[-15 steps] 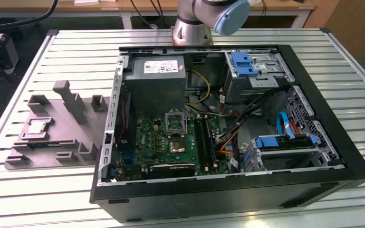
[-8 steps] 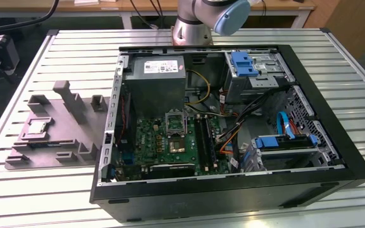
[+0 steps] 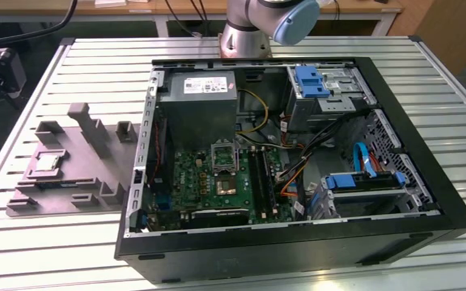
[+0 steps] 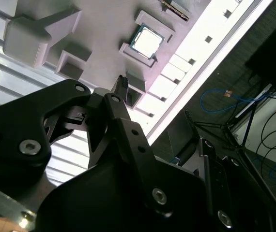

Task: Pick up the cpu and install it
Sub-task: 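Pick up the cpu and move it towards the insertion slot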

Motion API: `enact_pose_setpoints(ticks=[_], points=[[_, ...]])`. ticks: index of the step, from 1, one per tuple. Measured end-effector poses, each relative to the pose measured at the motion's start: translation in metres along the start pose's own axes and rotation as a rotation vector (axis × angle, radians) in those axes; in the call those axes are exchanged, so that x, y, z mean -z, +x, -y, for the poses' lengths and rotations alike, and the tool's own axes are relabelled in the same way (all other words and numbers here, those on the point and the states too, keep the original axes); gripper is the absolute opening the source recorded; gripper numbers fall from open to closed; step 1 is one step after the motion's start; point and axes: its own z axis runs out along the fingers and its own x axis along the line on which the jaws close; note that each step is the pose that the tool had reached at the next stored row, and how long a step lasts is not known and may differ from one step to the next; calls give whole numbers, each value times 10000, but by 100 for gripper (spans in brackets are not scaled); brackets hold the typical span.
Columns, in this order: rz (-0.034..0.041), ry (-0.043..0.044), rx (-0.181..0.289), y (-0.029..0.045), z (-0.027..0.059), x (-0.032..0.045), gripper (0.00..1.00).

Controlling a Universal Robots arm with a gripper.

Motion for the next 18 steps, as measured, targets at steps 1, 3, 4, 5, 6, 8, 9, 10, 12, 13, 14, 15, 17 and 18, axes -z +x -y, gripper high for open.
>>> enact_pose_setpoints(ticks=[1, 3, 4, 5, 6, 8, 9, 10, 12, 13, 14, 15, 17, 18], points=[[-1, 0, 3, 0, 0, -6, 60], [-1, 0, 8, 0, 1, -19, 60], [-2, 0, 9, 0, 1, -26, 60], [-3, 0, 12, 0, 2, -33, 60], [-3, 0, 16, 0, 2, -41, 60], [-8, 2, 56, 0, 3, -60, 60], [-13, 5, 107, 0, 4, -69, 60], [-17, 7, 164, 0, 4, -81, 60], [-24, 11, 257, 3, 5, -102, 60], [-25, 13, 280, 4, 6, -112, 60], [-26, 13, 284, 5, 7, -124, 60], [-25, 12, 284, 8, 8, -140, 60], [-25, 13, 285, 11, 10, -175, 60], [-25, 13, 285, 10, 11, -192, 60]])
